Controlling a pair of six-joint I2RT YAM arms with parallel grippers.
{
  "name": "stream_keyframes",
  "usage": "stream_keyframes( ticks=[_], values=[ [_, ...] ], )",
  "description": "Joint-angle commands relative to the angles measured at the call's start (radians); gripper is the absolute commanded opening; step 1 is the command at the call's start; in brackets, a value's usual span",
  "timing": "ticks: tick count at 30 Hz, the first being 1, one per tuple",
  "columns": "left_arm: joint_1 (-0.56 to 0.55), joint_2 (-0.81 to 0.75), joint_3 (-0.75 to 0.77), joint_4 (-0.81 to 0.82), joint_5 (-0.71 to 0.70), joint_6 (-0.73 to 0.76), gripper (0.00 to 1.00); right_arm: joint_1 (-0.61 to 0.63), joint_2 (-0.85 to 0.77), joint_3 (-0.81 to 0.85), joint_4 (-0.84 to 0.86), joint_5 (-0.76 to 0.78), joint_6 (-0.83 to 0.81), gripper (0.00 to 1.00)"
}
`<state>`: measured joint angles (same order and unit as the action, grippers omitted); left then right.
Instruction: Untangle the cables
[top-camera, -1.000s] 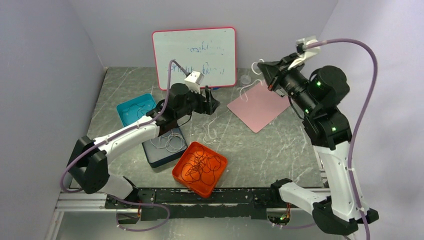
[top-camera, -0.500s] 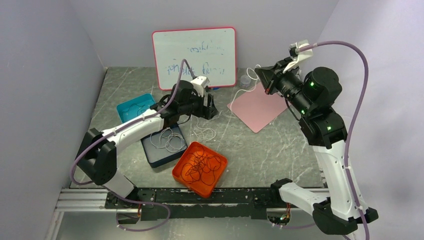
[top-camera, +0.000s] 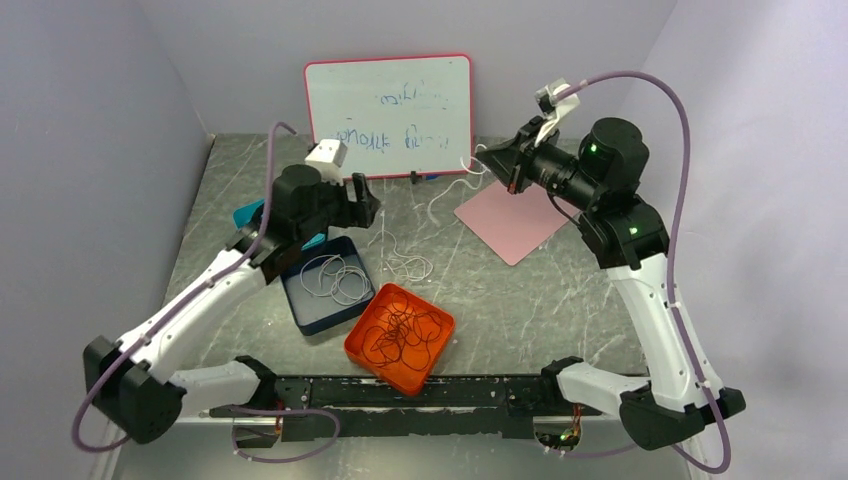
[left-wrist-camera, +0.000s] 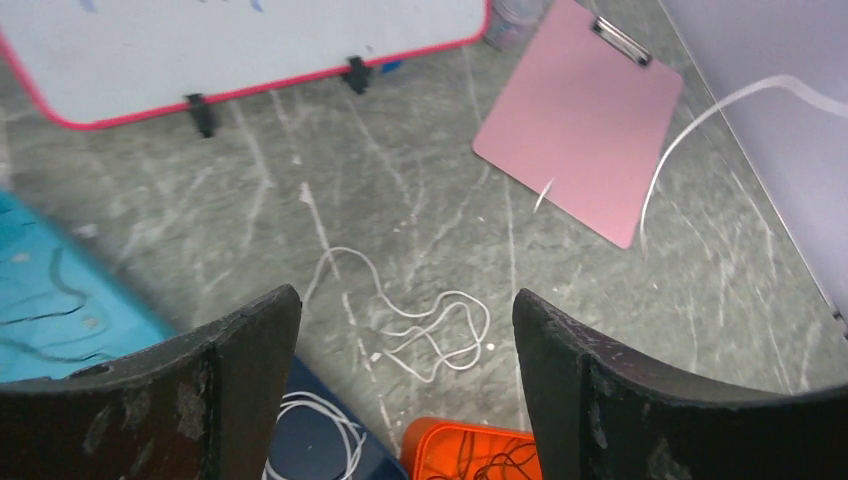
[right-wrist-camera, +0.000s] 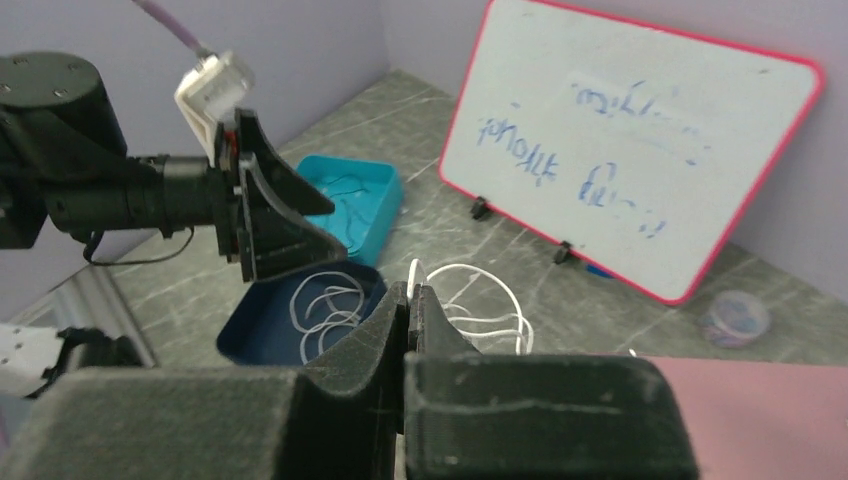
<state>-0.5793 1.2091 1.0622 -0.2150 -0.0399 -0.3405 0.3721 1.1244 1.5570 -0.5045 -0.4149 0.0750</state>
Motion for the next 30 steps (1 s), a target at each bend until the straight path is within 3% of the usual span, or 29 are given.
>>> stream_keyframes(
  ticks=[1, 4, 7, 14, 21, 30],
  values=[
    [0.006, -0.116, -0.030, -0.123, -0.216, 0.004, 0.82, 0.020, 0.011, -0.035, 0.059, -0.142, 0.052, 0.00],
    [0.006, -0.186, -0.049, -0.173, -0.274, 0.018, 0.82, 0.091, 0.027, -0.051, 0.111, -0.120, 0.084, 0.00],
    [0.006, -0.255, -0.071, -0.214, -0.344, 0.008, 0.83, 0.242, 0.064, -0.034, 0.110, 0.001, 0.064, 0.00],
    [0.006, -0.455, -0.111, -0.317, -0.563, -0.125, 0.81, 0.478, 0.184, -0.007, 0.166, 0.139, 0.051, 0.00],
    [0.006, -0.608, -0.117, -0.406, -0.695, -0.158, 0.80, 0.557, 0.269, 0.007, 0.258, 0.149, 0.075, 0.00],
    [0.006, -0.654, -0.133, -0.443, -0.717, -0.165, 0.80, 0.610, 0.382, 0.005, 0.331, 0.162, 0.105, 0.00]
  ],
)
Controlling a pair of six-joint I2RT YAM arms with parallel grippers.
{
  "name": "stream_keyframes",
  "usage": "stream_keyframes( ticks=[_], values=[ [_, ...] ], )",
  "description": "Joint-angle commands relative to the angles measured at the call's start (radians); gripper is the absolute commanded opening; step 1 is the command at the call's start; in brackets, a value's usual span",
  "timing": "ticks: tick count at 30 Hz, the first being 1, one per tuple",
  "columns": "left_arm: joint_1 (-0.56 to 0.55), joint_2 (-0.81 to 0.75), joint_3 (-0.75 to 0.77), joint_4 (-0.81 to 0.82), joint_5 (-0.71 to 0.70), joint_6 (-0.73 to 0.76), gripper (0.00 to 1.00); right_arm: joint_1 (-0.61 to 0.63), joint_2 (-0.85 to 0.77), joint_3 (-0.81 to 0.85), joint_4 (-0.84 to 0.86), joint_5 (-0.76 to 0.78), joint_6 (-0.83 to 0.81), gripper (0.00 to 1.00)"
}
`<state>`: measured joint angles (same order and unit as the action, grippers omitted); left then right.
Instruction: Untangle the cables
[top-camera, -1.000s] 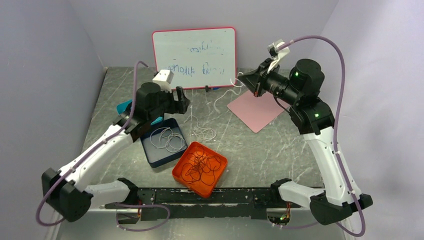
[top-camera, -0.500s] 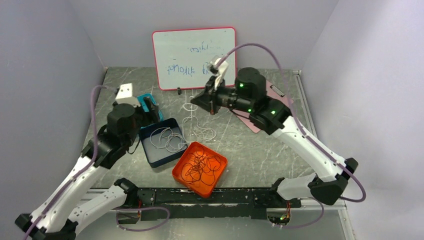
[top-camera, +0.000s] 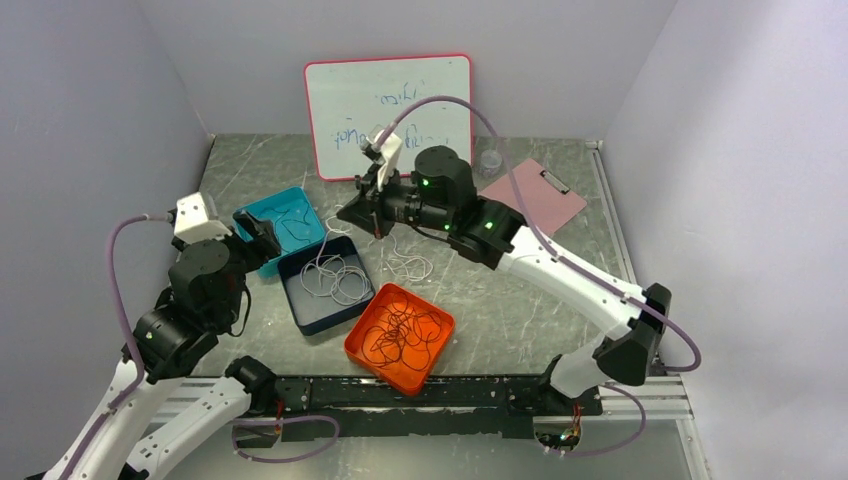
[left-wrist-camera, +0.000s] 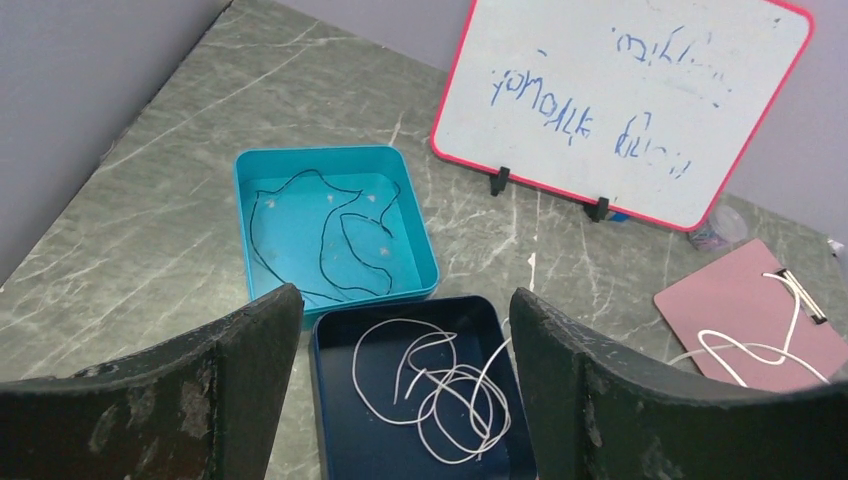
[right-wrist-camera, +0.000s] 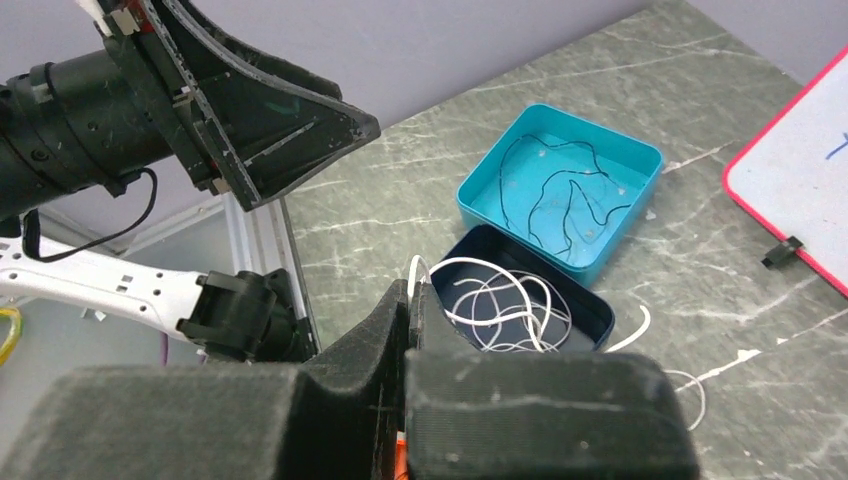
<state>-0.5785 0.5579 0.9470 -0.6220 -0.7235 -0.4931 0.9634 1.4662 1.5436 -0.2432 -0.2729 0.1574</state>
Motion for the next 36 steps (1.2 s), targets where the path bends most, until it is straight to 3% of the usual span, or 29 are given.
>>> stream_keyframes(
  ticks=[1, 13, 22, 30, 36],
  values=[
    [0.006, -0.002, -0.020, -0.036, -0.030, -0.013, 0.80, 0.020, 0.052, 0.011, 0.081, 0.021, 0.025, 0.00],
    [0.005, 0.005, -0.026, -0.031, 0.000, -0.017, 0.80, 0.051, 0.269, -0.042, 0.184, -0.113, 0.085, 0.00],
    [0.005, 0.012, -0.032, -0.033, 0.011, -0.019, 0.80, 0.068, 0.406, -0.079, 0.178, -0.017, 0.136, 0.00],
    [0.005, 0.029, -0.052, -0.012, 0.040, -0.029, 0.79, 0.070, 0.476, -0.153, 0.236, -0.040, 0.175, 0.00],
    [0.005, 0.054, -0.061, 0.000, 0.072, -0.042, 0.79, 0.068, 0.573, -0.116, 0.222, -0.045, 0.163, 0.00]
  ],
)
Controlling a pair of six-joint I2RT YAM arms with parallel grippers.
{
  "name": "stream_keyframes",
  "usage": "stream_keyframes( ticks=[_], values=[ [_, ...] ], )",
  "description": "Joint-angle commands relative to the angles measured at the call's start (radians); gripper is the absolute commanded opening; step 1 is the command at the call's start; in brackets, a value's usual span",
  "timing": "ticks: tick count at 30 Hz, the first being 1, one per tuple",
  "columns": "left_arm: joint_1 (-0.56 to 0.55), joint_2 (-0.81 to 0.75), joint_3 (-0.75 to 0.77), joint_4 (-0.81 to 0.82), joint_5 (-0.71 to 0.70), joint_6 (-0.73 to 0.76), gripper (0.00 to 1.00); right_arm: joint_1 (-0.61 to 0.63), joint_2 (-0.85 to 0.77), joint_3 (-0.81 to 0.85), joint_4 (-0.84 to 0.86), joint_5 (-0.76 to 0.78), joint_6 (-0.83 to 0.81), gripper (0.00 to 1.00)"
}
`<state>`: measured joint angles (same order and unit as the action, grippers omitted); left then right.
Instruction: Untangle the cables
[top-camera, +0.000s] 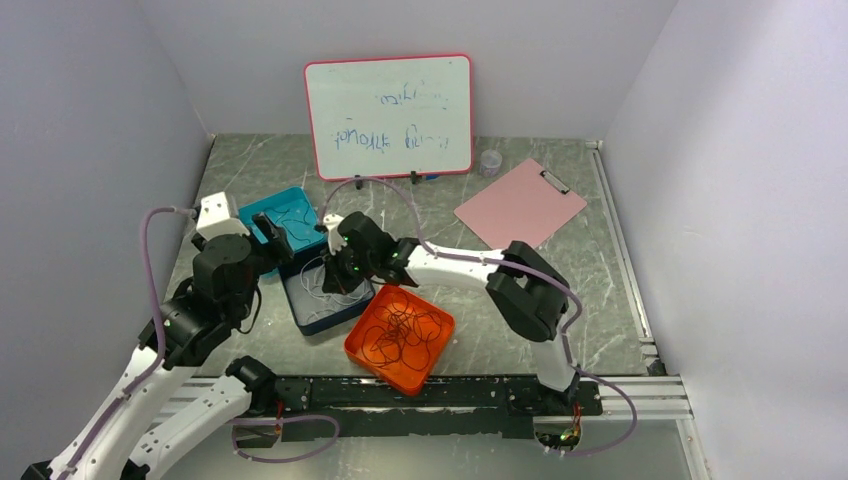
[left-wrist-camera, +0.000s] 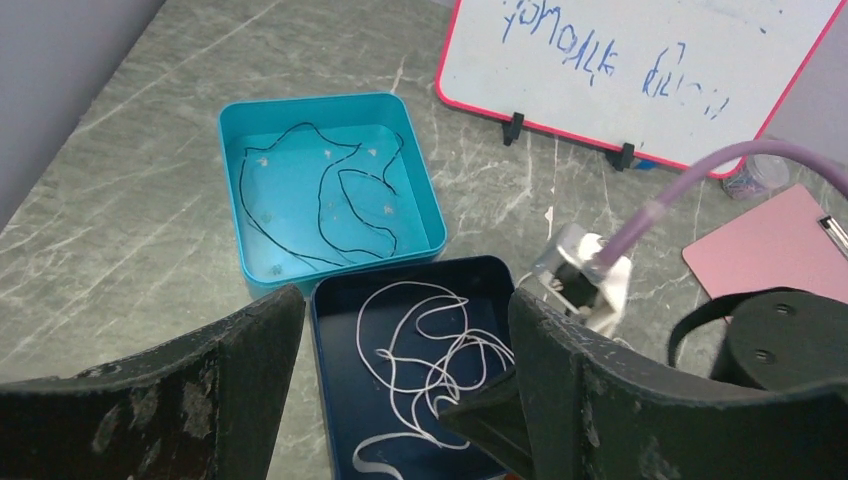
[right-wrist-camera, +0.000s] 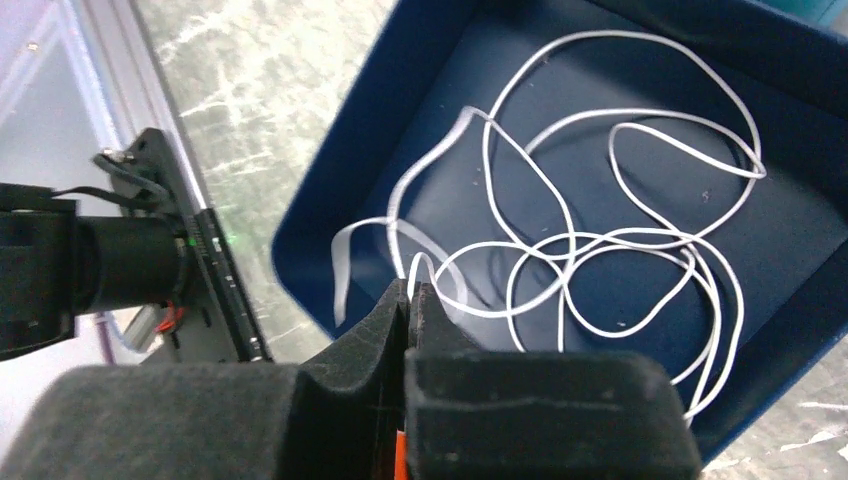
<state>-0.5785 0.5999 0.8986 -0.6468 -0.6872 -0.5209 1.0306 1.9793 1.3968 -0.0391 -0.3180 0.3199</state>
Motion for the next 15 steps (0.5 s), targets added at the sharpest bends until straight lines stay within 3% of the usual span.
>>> stream_keyframes(
  ticks=[1, 10, 15],
  values=[
    [0.005, 0.015, -0.014, 0.027, 0.041, -0.014, 0.79, 0.001, 0.085, 0.044, 0.006, 0.001, -0.010, 0.00],
    [0.005, 0.029, -0.020, 0.022, 0.070, -0.027, 0.79, 0.002, 0.128, 0.071, -0.014, 0.042, -0.052, 0.04],
    [0.005, 0.038, -0.023, 0.026, 0.075, -0.027, 0.79, 0.002, 0.048, 0.054, -0.009, 0.101, -0.062, 0.18]
  ],
)
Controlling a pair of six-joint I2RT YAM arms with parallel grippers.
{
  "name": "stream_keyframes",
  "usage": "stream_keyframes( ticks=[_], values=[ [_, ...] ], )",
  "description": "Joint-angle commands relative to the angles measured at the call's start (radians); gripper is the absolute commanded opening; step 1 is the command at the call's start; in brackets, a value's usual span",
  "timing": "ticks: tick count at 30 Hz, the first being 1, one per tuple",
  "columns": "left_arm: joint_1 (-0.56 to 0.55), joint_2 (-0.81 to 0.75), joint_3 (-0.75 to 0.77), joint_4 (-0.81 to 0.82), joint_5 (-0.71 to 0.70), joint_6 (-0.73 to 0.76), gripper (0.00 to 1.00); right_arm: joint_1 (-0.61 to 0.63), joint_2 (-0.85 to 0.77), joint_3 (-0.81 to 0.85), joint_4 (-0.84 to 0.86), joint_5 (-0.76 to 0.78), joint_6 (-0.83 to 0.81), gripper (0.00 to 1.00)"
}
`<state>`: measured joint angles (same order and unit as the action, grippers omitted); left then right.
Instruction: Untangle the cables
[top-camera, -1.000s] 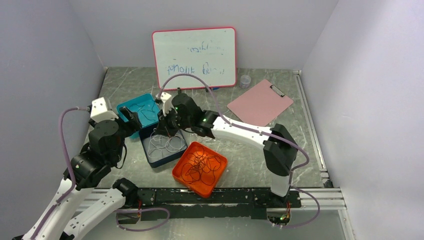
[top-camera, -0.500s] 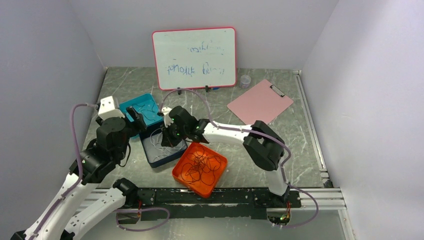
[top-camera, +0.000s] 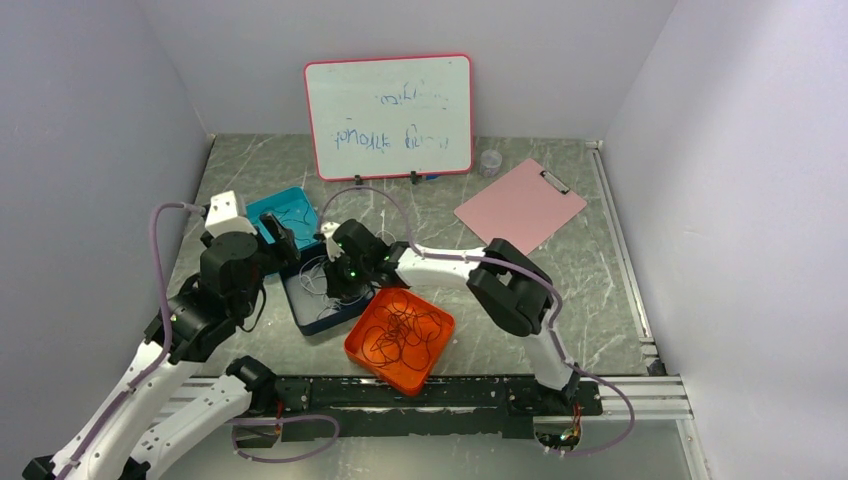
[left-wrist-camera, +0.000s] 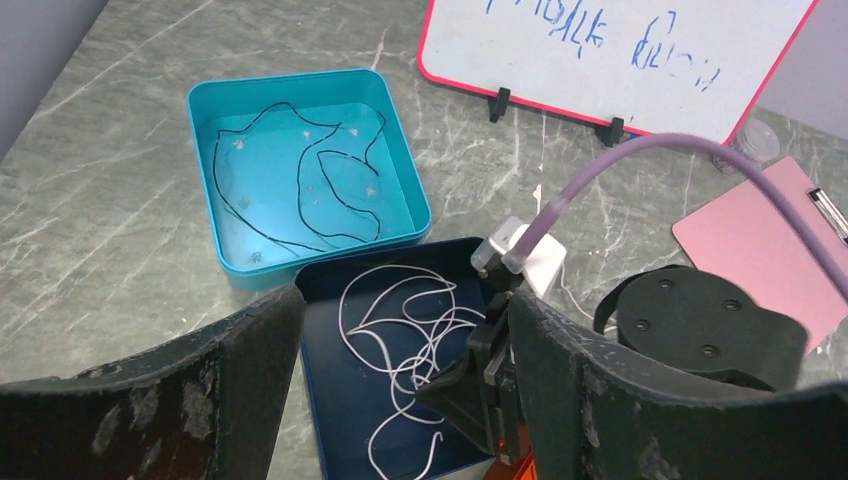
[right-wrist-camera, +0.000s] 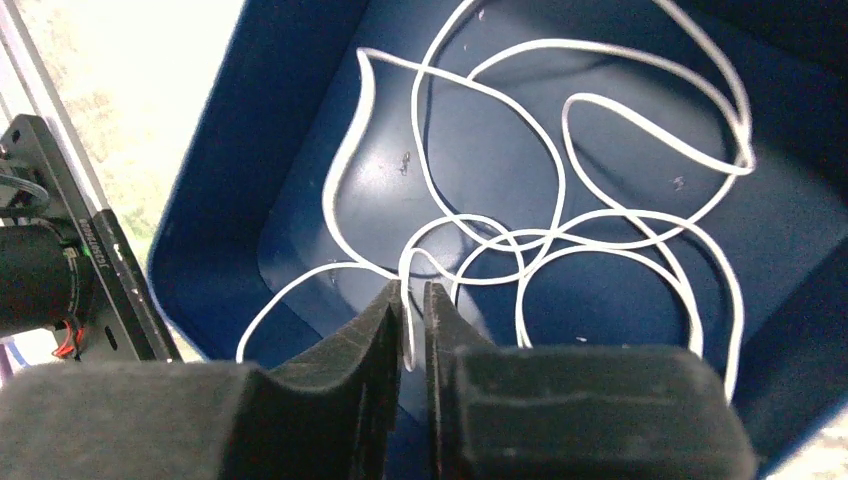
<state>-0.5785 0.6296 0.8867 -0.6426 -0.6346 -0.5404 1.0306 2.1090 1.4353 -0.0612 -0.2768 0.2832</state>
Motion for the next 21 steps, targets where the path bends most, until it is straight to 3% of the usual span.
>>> stream_keyframes(
  ticks=[1, 9, 21],
  values=[
    [0.005, 0.012, -0.010, 0.024, 0.026, -0.007, 0.79, 0.000, -0.114, 0.012, 0.010, 0.079, -0.030, 0.21],
    [0.005, 0.046, -0.010, 0.043, 0.057, -0.006, 0.81, -0.015, -0.249, -0.020, -0.036, 0.248, -0.062, 0.42],
    [0.005, 0.104, -0.037, 0.120, 0.204, 0.027, 0.81, -0.147, -0.555, -0.256, -0.035, 0.486, -0.004, 0.44]
  ],
)
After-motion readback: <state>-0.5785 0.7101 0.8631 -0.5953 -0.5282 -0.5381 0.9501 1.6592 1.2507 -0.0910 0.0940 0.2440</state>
